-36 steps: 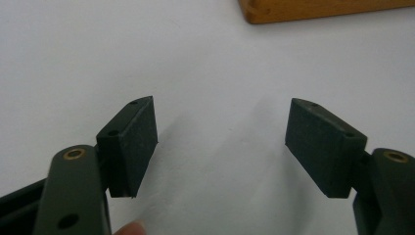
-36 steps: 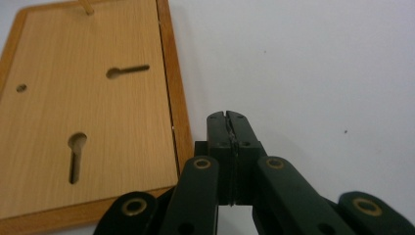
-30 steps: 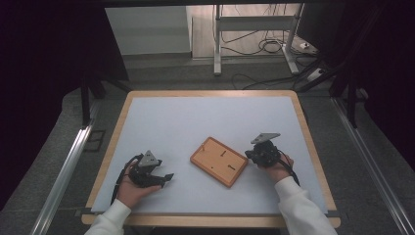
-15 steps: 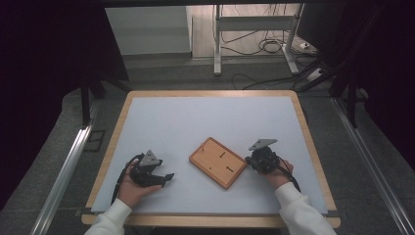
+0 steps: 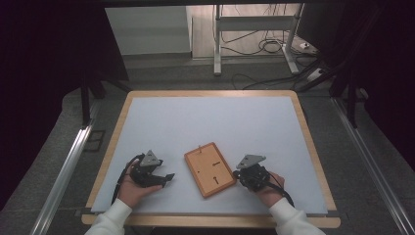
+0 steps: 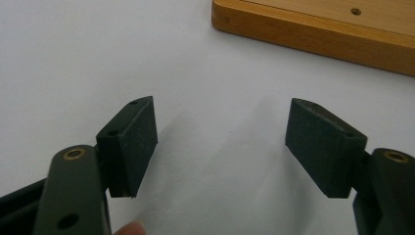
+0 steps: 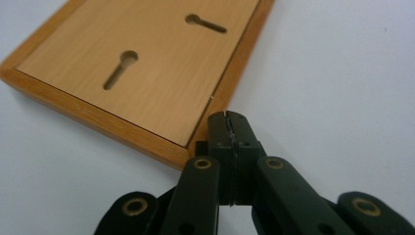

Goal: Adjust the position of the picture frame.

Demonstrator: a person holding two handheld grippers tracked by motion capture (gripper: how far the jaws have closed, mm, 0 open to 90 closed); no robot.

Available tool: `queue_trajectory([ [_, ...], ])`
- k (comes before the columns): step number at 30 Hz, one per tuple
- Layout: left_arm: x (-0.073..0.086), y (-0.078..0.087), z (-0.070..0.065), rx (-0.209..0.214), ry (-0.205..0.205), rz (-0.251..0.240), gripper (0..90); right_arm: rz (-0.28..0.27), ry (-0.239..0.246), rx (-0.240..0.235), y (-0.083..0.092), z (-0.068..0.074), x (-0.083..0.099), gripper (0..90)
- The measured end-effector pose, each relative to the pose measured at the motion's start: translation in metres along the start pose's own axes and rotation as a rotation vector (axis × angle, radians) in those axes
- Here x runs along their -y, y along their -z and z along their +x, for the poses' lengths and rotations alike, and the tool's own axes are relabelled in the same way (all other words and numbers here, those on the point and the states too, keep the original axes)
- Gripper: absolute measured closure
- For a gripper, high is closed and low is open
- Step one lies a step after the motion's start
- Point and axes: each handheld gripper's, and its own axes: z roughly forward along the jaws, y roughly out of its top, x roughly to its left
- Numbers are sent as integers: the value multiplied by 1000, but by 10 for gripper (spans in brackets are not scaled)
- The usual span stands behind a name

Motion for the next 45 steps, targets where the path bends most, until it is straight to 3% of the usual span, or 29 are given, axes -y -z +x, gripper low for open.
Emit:
queue_trajectory([
  [7,1,1,0,-3,0,-2,271,38,-24,-38,-3,-7,6,900],
  [13,1,-1,0,-1,8,-1,271,22,-19,-37,5,0,9,900],
  [23,-1,-1,0,-2,-4,6,271,25,-37,-50,3,2,11,900],
  [30,0,-1,0,-1,-1,3,271,23,-6,-66,3,16,7,900],
  [38,-1,-1,0,2,-3,2,271,11,-11,-89,5,26,7,900],
  [45,-1,-1,-1,2,1,0,271,2,-36,-142,2,34,7,900],
])
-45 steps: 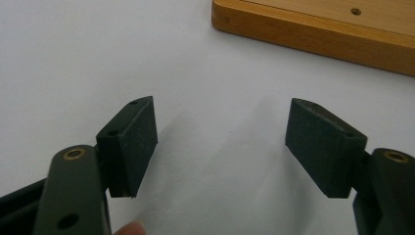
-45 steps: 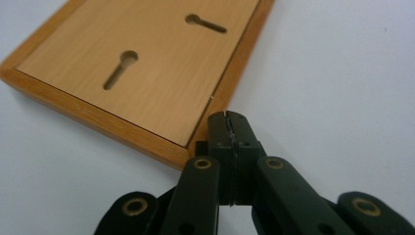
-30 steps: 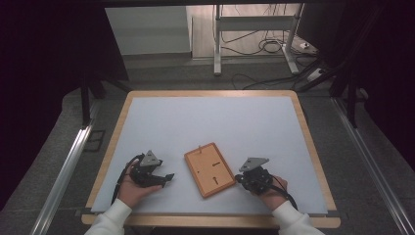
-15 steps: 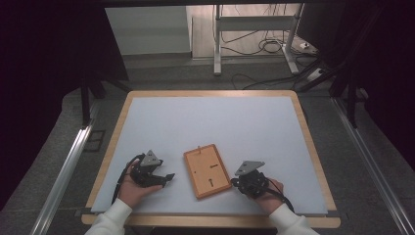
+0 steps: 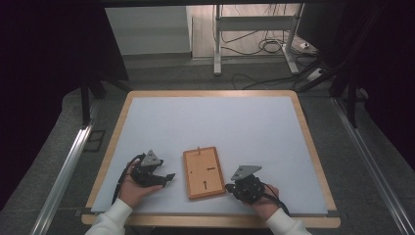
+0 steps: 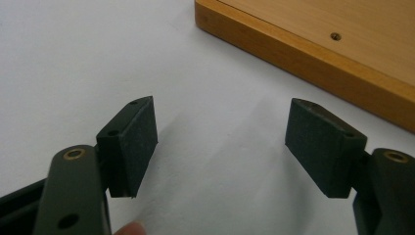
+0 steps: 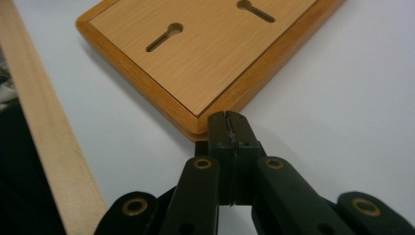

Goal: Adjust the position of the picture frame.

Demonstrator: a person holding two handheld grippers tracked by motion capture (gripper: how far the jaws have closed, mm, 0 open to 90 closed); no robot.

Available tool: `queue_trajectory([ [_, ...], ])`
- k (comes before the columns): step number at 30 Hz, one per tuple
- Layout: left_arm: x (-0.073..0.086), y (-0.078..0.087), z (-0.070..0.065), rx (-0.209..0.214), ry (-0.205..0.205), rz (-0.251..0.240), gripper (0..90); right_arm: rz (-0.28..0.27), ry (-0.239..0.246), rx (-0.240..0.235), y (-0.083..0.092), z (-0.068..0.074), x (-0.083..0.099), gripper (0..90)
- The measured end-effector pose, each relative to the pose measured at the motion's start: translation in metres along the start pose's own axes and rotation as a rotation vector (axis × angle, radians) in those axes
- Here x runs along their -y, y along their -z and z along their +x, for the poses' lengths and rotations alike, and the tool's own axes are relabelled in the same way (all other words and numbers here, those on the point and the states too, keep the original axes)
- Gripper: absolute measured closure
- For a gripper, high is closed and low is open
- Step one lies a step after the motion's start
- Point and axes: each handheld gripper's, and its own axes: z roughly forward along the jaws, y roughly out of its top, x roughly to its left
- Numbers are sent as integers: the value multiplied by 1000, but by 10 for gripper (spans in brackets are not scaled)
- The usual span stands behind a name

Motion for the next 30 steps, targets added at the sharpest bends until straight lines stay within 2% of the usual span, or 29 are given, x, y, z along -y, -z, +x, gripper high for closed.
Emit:
queue_trajectory([
  [8,0,1,1,-5,5,-2,271,-11,21,-38,-7,14,-4,900],
  [13,0,1,1,-4,2,0,271,-18,21,-54,-9,16,-5,900],
  [18,0,1,1,-5,5,-2,271,-33,48,-58,-10,20,-6,900],
  [25,0,0,1,-6,3,-1,271,-38,52,-71,-11,19,-6,900],
  [27,1,0,2,-6,5,-2,272,-44,47,-91,-10,18,-6,900],
  [29,1,0,2,-6,6,-1,271,-45,48,-94,-9,17,-7,900],
  [30,2,1,3,-6,11,0,272,-63,46,-78,-4,13,-7,900],
])
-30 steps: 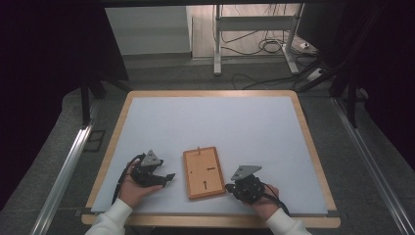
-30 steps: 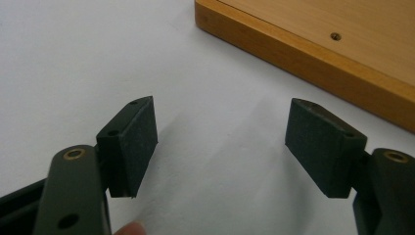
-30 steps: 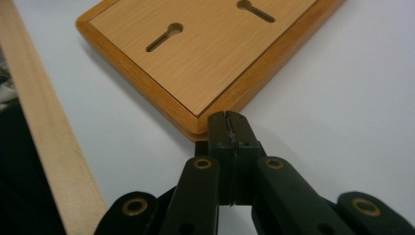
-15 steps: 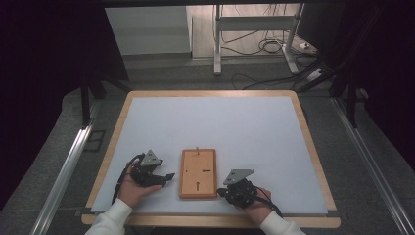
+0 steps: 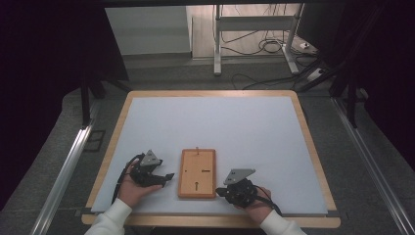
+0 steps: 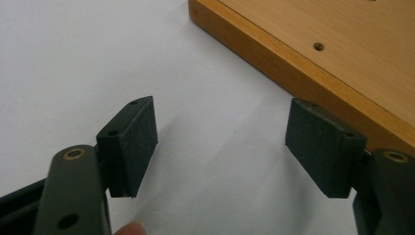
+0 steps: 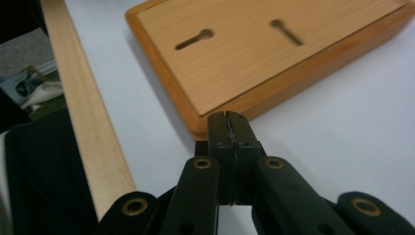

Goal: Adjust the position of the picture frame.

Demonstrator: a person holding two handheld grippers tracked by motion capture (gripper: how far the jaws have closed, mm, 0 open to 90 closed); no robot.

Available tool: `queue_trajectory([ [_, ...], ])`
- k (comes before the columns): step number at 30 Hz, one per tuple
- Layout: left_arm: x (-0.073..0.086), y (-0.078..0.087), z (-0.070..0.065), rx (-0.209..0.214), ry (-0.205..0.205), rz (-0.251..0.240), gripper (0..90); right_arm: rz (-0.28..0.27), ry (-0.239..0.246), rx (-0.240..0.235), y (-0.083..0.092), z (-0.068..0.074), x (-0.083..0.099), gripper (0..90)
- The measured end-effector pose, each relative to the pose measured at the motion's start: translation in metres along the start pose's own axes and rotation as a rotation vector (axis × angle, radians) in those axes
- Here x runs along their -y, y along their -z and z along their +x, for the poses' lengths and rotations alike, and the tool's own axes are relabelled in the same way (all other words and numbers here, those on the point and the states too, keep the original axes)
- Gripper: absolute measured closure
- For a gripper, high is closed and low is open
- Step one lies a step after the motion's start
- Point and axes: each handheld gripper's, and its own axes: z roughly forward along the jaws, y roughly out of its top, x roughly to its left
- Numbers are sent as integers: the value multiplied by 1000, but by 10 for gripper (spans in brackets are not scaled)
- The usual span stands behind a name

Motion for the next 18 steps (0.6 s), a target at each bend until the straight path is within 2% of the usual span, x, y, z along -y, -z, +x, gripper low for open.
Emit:
queue_trajectory([
  [4,1,2,2,-3,8,-9,272,-40,-34,38,14,-14,5,900],
  [9,2,5,3,-3,9,-17,272,-86,-73,92,36,-31,23,880],
  [13,6,7,1,-8,1,-15,272,-134,-100,135,50,-41,35,729],
  [17,14,16,-2,-30,15,-19,273,-167,-113,190,56,-47,42,500],
  [18,14,16,-2,-30,15,-19,273,-167,-113,190,56,-47,42,500],
])
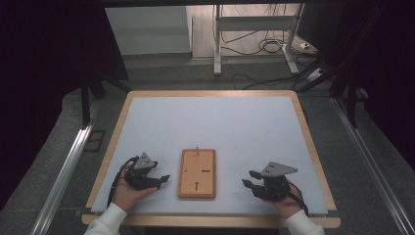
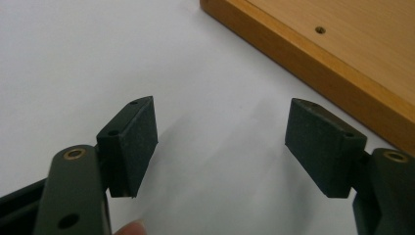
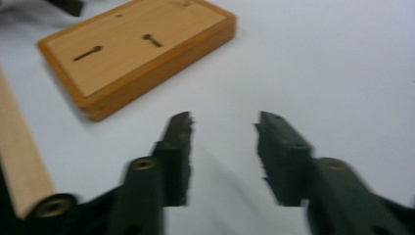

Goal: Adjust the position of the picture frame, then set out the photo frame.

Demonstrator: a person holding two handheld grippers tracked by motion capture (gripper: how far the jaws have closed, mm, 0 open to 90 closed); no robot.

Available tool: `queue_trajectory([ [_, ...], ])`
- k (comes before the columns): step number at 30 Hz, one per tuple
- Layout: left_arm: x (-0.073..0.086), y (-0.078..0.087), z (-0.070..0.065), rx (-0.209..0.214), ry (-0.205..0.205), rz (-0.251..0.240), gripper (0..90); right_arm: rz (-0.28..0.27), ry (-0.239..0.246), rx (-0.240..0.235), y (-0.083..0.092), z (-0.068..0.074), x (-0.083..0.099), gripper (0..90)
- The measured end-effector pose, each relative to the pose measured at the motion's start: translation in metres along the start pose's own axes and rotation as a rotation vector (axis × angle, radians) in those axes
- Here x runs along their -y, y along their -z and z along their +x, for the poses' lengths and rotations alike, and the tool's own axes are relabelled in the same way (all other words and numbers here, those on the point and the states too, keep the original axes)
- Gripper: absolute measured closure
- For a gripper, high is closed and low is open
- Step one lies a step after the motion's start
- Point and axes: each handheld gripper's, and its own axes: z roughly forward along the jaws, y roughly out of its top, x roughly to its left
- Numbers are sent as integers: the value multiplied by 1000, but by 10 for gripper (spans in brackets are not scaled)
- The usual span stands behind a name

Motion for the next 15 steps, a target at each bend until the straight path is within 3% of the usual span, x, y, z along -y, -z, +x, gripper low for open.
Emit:
queue_trajectory([
  [4,4,6,-4,-23,7,-18,273,-23,-23,51,-4,-6,-1,322],
  [15,1,0,-5,-11,-2,-8,272,-6,-31,62,-9,-9,0,274],
])
